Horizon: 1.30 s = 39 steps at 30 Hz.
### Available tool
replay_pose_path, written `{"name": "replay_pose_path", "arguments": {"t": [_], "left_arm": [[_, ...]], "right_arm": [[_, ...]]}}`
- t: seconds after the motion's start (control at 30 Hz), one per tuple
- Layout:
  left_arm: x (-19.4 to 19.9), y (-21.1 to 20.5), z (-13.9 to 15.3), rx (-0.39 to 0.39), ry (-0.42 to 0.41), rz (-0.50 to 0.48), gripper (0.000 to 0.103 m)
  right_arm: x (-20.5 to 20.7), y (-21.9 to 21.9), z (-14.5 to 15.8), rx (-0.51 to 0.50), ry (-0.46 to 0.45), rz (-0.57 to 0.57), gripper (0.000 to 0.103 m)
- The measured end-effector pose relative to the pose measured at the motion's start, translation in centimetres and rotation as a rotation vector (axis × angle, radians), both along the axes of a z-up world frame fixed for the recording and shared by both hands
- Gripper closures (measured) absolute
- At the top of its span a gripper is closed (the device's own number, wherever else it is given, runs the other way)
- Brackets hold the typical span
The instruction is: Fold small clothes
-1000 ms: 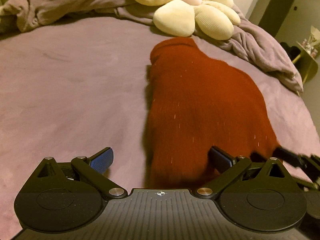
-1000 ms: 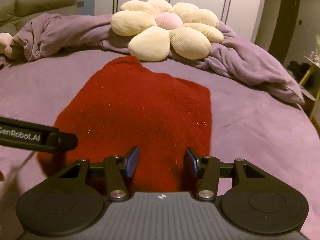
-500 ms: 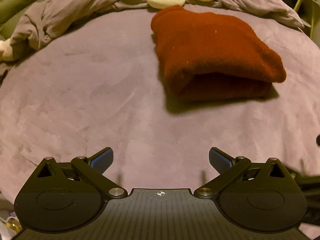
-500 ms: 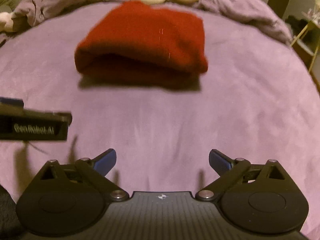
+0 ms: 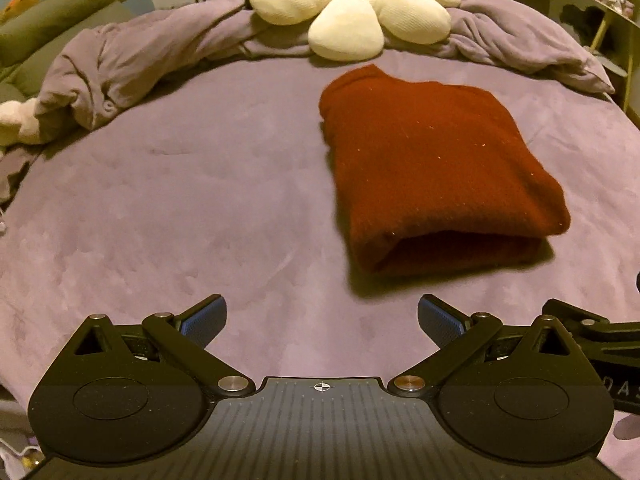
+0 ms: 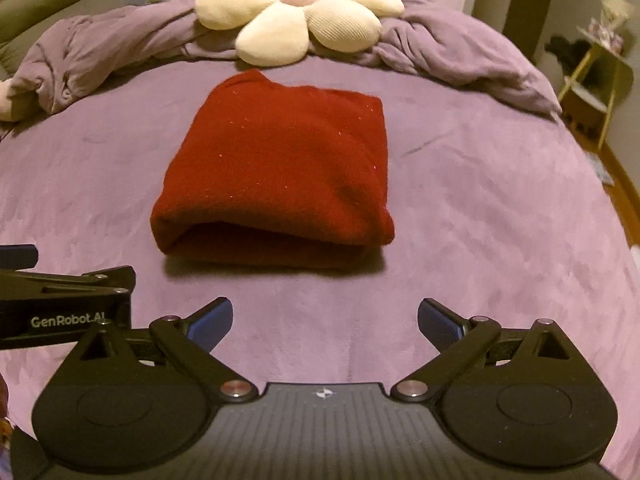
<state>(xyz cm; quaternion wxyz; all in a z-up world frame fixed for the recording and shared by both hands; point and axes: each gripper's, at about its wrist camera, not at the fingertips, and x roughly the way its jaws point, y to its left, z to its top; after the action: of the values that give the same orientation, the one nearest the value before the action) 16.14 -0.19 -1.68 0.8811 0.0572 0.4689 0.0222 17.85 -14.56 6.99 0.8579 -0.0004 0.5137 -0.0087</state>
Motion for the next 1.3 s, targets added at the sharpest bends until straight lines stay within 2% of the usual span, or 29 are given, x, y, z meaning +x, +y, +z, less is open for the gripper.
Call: {"name": "replay_pose_path", "arguments": {"t": [0.3,1.3], "left_arm": [[0.6,0.8,-0.4,-0.042,0.027,0.024,0.0],[0.3,0.2,-0.3,-0.041,0.04,0.003,0.0]], "right_arm": [[0.9,-0.3,0.3,0.001,0.011,-0.031,0.004],[1.4,-0.7,0.8,0.012,0.018,-0.04,0.004]]}}
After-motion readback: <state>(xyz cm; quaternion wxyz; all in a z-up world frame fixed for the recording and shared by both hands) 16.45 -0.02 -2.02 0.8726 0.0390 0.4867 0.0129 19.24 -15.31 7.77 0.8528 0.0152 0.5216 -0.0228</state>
